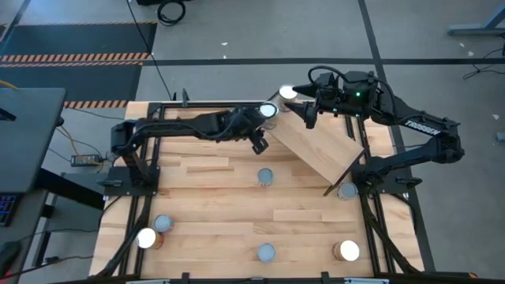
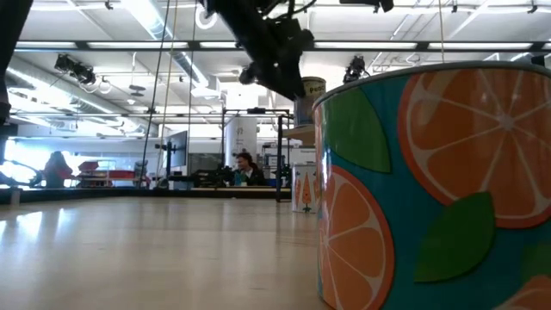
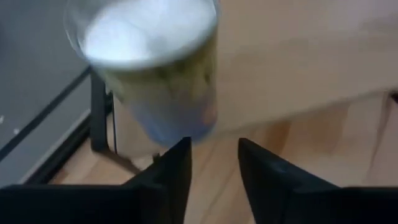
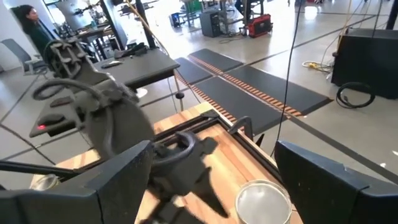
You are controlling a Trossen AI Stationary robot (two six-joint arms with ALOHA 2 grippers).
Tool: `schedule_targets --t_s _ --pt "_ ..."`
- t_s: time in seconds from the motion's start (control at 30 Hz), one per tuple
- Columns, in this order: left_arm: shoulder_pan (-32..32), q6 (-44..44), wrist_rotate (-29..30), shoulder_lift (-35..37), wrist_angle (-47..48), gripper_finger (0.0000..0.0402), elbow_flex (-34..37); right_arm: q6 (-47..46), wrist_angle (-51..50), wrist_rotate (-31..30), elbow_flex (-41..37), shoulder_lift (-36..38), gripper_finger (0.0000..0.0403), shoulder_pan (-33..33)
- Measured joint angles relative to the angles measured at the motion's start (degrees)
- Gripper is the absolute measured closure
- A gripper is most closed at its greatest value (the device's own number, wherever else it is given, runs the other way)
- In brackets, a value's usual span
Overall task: Pick and place cans onto a shelf
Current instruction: Put the canned peaches can on the shelf
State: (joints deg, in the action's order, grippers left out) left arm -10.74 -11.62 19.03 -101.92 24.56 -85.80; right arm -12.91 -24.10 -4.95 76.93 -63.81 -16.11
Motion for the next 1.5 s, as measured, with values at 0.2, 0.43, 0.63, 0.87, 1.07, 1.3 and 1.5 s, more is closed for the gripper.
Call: schedule_targets --t_s 0.2,0.43,0.63,0.87,1.07,1.3,1.5 --pt "0.42 3.65 0.06 -2.81 -3.48 0.0312 0.13 0.03 -0.73 -0.04 0.00 0.00 0.0056 1.25" --pt "-0.39 5.14 0.36 -3.99 -4.01 0.0345 0.08 1.81 -4.53 -1.35 0.00 0.00 0.0056 4.72" --pt "-0.26 8.23 -0.03 -3.93 -4.27 0.0364 0.08 3.94 -4.65 -1.05 0.00 0.00 0.0056 7.48" --pt "0.71 7.29 4.58 -0.30 3.77 0.0395 -0.02 5.84 -8.78 0.93 -0.04 -0.28 0.0056 9.81" --pt "-1.80 4.57 7.21 -1.02 1.95 0.0392 -0.01 2.74 -6.71 3.10 -2.81 -1.56 0.0056 12.01" --pt "-2.44 2.09 6.29 -2.04 0.20 0.0398 0.06 -0.43 -4.42 3.07 -4.16 -3.15 0.0056 14.24" --pt "-3.24 1.49 6.80 -2.04 -3.86 0.0393 0.06 -1.59 -4.56 3.28 -4.17 -2.94 0.0056 16.21"
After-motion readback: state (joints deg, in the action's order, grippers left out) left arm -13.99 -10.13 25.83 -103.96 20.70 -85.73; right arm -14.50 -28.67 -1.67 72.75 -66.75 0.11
